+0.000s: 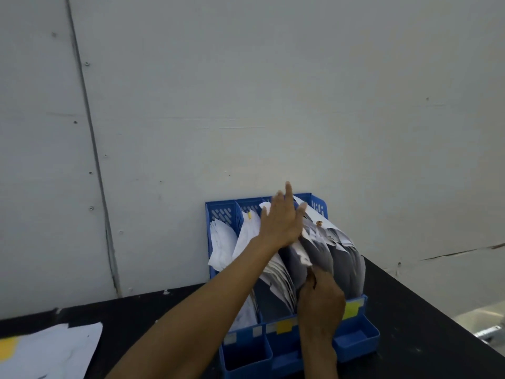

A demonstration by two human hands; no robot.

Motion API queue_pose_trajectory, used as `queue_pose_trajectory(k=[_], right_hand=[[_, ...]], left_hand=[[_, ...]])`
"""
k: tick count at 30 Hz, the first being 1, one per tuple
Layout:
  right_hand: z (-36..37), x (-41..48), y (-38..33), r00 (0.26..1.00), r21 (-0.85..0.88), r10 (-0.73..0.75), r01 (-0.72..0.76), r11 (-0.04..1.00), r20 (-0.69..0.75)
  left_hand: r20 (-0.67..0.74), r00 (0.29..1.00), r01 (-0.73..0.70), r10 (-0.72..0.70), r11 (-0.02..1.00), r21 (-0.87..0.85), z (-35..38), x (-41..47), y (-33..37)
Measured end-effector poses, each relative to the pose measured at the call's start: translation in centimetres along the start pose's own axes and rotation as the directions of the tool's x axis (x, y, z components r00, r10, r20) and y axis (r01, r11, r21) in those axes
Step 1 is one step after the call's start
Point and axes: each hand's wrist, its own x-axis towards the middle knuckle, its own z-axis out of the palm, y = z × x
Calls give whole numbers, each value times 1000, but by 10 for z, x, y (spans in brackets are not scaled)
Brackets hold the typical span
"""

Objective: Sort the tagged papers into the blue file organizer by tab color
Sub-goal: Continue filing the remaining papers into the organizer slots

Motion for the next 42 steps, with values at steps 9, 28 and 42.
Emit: queue_pose_trajectory(k=[9,28,42], right_hand=[[-13,11,-20,997,-14,73,-73,997,26],[40,-290,-209,438,53,-107,132,990,893],[25,-327,-227,526,-160,35,195,968,850]], left_hand=[[-293,952,-206,91,898,-389,-61,-47,-12],[-444,269,962,-855,259,85,-190,-429,-293],[-502,208,800,-840,441,-406,-210,-443,-299]])
